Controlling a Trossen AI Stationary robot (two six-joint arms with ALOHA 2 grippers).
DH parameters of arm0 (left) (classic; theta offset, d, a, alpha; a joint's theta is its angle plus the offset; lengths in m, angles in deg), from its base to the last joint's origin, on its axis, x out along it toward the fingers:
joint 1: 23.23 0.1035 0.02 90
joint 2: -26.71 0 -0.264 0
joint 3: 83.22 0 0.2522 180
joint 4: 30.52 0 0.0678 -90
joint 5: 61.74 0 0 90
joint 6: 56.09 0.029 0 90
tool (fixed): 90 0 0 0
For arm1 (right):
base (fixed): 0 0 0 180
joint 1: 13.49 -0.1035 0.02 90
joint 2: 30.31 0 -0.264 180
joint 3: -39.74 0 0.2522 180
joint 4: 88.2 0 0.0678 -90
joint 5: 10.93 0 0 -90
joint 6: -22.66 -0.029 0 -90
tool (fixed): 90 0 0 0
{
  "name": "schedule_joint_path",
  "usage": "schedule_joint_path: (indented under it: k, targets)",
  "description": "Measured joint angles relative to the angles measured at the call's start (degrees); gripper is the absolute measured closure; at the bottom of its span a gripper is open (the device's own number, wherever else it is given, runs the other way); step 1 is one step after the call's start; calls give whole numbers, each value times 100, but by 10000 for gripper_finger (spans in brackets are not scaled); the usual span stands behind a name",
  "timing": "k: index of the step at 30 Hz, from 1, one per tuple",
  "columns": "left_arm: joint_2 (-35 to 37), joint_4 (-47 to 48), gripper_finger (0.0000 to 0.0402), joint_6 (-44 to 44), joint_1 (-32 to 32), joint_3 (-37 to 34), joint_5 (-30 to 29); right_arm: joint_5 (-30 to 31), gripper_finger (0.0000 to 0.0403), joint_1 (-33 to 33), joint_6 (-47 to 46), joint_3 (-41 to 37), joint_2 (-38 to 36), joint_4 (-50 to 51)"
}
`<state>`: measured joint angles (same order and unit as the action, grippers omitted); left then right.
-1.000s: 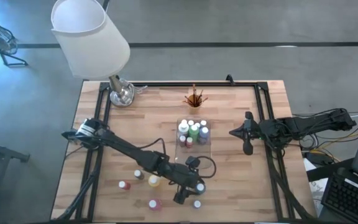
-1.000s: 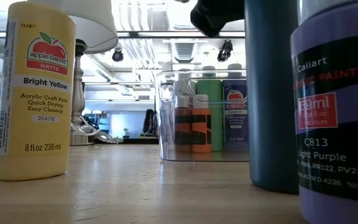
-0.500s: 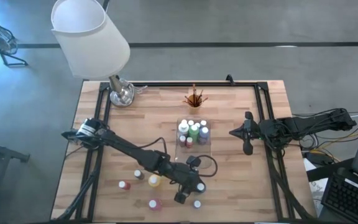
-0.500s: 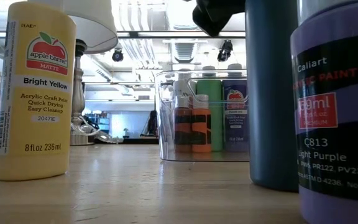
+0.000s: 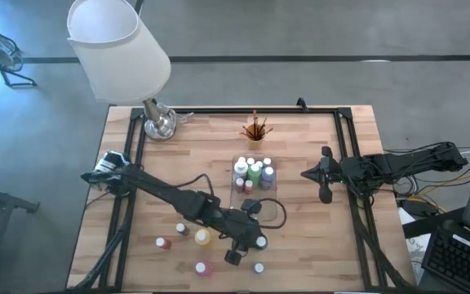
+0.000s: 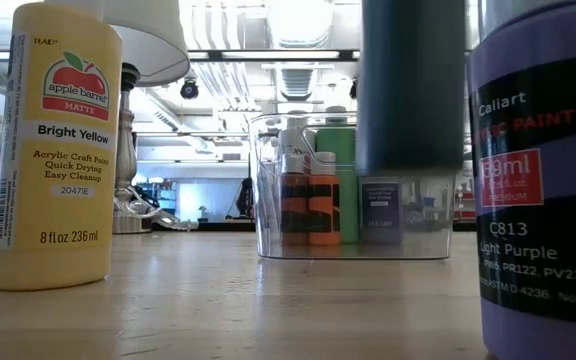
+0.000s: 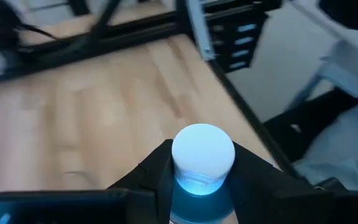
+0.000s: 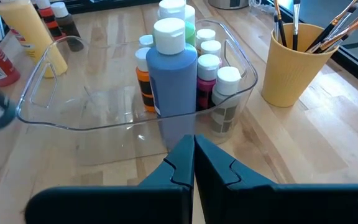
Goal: Pick & Place Paint Supplies
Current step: Put the large dark green paint bottle into the transparent bin
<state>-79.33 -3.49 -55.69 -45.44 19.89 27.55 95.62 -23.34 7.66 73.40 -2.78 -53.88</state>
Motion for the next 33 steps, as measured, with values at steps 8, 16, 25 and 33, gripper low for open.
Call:
schedule_joint_path:
  k: [8, 16, 25, 33]
  targets:
    - [262, 1299, 281, -367, -2, 693, -1439, 0, 394, -1, 1, 0, 0, 14]
    - [689, 1362, 281, -685, 9, 786, -1661, -1, 394, 0, 3, -30, 7, 21]
    - [944, 1686, 281, -718, 133, 385, -2959, 0, 394, 0, 1, -31, 7, 13]
    - [966, 792, 281, -1011, 486, -787, -2648, 0, 394, 0, 1, -34, 4, 11]
